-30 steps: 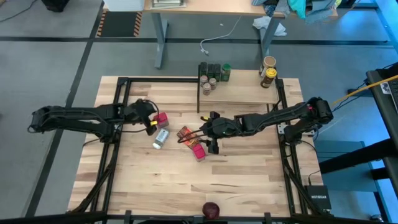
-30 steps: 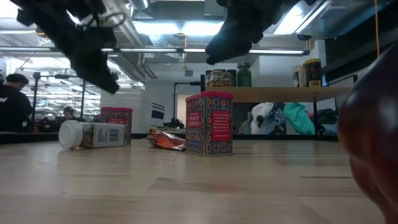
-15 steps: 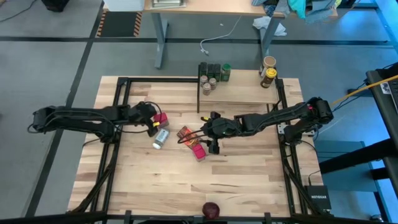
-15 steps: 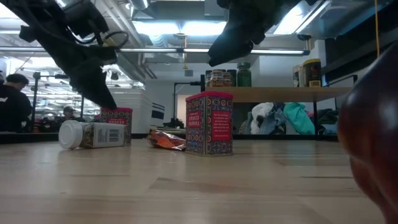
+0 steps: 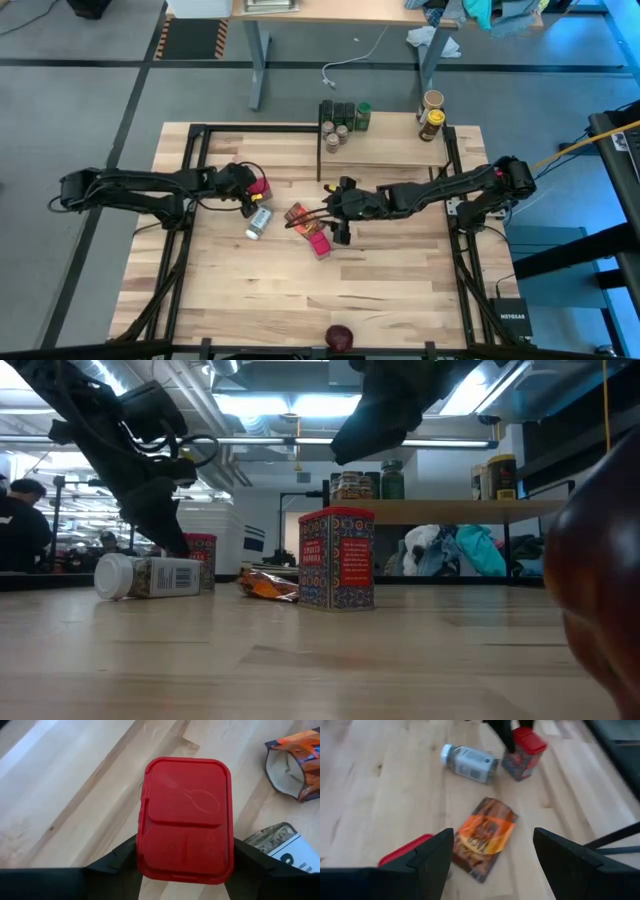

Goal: Shelf spices
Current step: Put the top red seasoning can on the shelf

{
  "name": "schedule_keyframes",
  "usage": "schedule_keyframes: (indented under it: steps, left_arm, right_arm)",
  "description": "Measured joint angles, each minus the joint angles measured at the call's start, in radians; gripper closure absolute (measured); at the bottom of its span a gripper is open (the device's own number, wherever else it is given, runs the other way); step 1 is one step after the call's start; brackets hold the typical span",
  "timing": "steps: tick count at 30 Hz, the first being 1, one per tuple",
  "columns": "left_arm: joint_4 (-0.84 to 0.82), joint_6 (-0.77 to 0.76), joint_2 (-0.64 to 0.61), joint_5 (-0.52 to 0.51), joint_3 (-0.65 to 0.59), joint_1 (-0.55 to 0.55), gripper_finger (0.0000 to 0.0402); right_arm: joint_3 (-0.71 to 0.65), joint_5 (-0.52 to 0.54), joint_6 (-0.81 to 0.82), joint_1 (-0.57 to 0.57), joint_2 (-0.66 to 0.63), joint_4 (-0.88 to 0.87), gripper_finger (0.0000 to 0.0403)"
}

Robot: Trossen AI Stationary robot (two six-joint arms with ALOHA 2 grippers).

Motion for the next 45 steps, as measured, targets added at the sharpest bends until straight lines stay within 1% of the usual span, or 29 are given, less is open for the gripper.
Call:
schedule_keyframes:
  steps: [4, 7, 9, 13, 15, 19, 20, 24, 26, 30, 35, 39, 43, 45]
  left_arm:
    - [-0.009, 0.018, 0.000, 0.006, 0.004, -0.001, 0.0201]
    - [-0.081, 0.022, -0.012, 0.010, 0.042, -0.004, 0.0201]
    - [-0.092, 0.022, -0.028, 0.010, 0.078, -0.018, 0.0201]
    - [-0.046, 0.050, -0.056, 0.046, 0.122, -0.071, 0.0197]
    - [-0.008, 0.073, -0.066, 0.068, 0.132, -0.104, 0.0197]
    - [0.077, 0.105, -0.067, 0.129, 0.143, -0.171, 0.0199]
    - [0.096, 0.113, -0.067, 0.133, 0.144, -0.186, 0.0199]
    - [0.171, 0.147, -0.067, 0.133, 0.146, -0.234, 0.0198]
    - [0.199, 0.154, -0.067, 0.139, 0.146, -0.250, 0.0198]
    - [0.246, 0.174, -0.067, 0.182, 0.146, -0.272, 0.0198]
    - [0.258, 0.177, -0.067, 0.183, 0.146, -0.291, 0.0197]
    - [0.258, 0.179, -0.067, 0.185, 0.146, -0.294, 0.0197]
    - [0.258, 0.184, -0.067, 0.185, 0.146, -0.294, 0.0197]
    - [0.259, 0.182, -0.066, 0.182, 0.146, -0.294, 0.0197]
  right_arm:
    - [0.000, 0.042, 0.000, 0.000, 0.000, 0.002, 0.0123]
    - [0.000, 0.093, -0.002, 0.000, 0.000, 0.014, 0.0123]
    - [0.000, 0.125, -0.003, 0.000, 0.000, 0.035, 0.0123]
    - [0.000, 0.136, -0.031, -0.001, 0.002, 0.141, 0.0123]
    - [0.000, 0.162, -0.033, -0.001, 0.002, 0.185, 0.0123]
    - [0.000, 0.180, -0.037, -0.002, 0.004, 0.211, 0.0123]
    - [0.000, 0.166, -0.025, -0.002, 0.004, 0.223, 0.0123]
    - [0.001, 0.042, -0.015, -0.002, 0.022, 0.290, 0.0123]
    - [0.001, 0.015, -0.017, -0.001, 0.055, 0.337, 0.0123]
    - [0.000, 0.000, -0.025, -0.009, 0.114, 0.427, 0.0123]
    - [0.000, -0.045, -0.025, -0.025, 0.167, 0.547, 0.0123]
    - [0.000, -0.120, 0.001, -0.029, 0.206, 0.630, 0.0123]
    - [0.000, -0.119, -0.003, -0.028, 0.225, 0.665, 0.0123]
    - [0.000, -0.095, -0.003, -0.033, 0.228, 0.667, 0.0123]
